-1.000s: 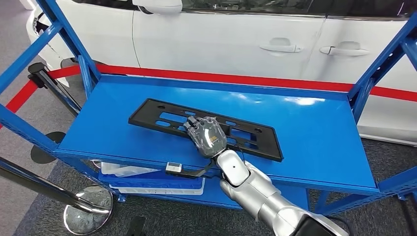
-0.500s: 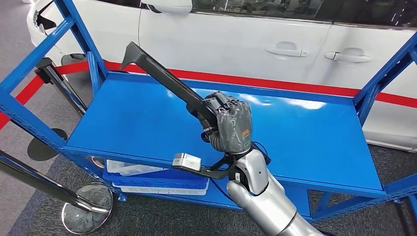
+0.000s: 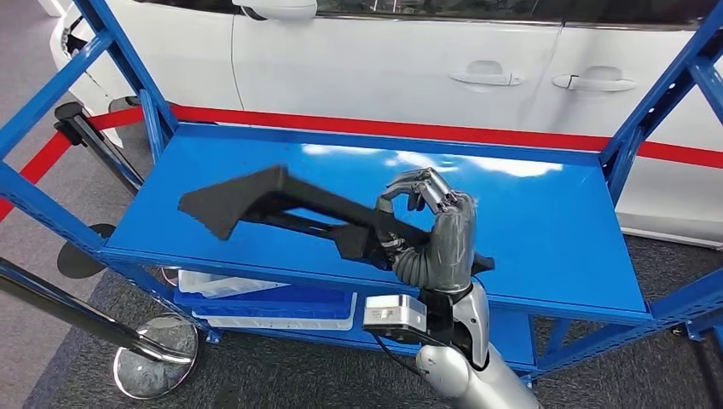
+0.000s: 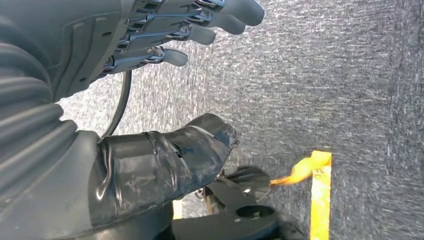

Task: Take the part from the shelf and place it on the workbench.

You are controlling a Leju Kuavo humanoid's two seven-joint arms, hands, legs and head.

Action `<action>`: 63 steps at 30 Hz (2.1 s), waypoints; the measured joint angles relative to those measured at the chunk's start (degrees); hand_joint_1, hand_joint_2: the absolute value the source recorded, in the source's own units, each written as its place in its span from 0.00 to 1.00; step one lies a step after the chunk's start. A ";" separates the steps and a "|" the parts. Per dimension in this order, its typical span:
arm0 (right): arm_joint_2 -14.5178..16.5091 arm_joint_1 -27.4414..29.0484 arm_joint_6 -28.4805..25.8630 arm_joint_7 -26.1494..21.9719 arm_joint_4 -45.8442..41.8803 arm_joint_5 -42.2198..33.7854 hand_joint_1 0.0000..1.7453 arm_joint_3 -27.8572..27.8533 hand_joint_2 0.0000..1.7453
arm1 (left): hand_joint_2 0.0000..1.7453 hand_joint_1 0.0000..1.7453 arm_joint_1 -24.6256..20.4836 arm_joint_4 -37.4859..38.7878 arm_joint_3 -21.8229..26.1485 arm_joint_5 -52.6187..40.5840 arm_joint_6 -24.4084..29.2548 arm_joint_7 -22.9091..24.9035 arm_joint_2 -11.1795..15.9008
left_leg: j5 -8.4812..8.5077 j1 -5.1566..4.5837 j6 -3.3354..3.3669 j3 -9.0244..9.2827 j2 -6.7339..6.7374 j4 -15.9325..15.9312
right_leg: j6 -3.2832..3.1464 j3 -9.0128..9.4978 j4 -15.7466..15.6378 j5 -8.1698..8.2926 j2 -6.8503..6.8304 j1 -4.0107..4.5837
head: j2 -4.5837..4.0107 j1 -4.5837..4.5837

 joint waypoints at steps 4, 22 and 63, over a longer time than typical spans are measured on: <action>-1.50 0.65 0.00 0.43 -2.92 -0.09 1.00 0.97 1.00 | 1.00 0.00 -0.77 0.01 0.00 -0.64 -1.38 -0.95 0.46 | 3.98 -0.61 1.18 8.65 -0.07 -13.48 | 0.90 -1.14 -0.13 1.67 -0.07 -0.03 | 0.00 0.09; -4.57 2.38 0.02 -0.34 -7.82 -1.99 1.00 2.98 1.00 | 1.00 0.00 -1.02 0.01 -0.14 -1.59 -2.48 1.55 0.74 | 13.63 -0.71 1.47 -0.73 0.40 -13.00 | 1.89 8.49 -0.84 -6.74 0.21 0.03 | 0.00 0.81; -4.58 1.72 0.07 -3.24 -7.82 -7.45 1.00 4.09 1.00 | 1.00 0.00 -0.83 0.03 -0.58 -1.29 -2.88 1.18 0.92 | 4.98 -0.80 1.50 5.18 0.22 -5.25 | -0.08 -1.98 0.62 1.24 -0.34 0.34 | 0.00 0.19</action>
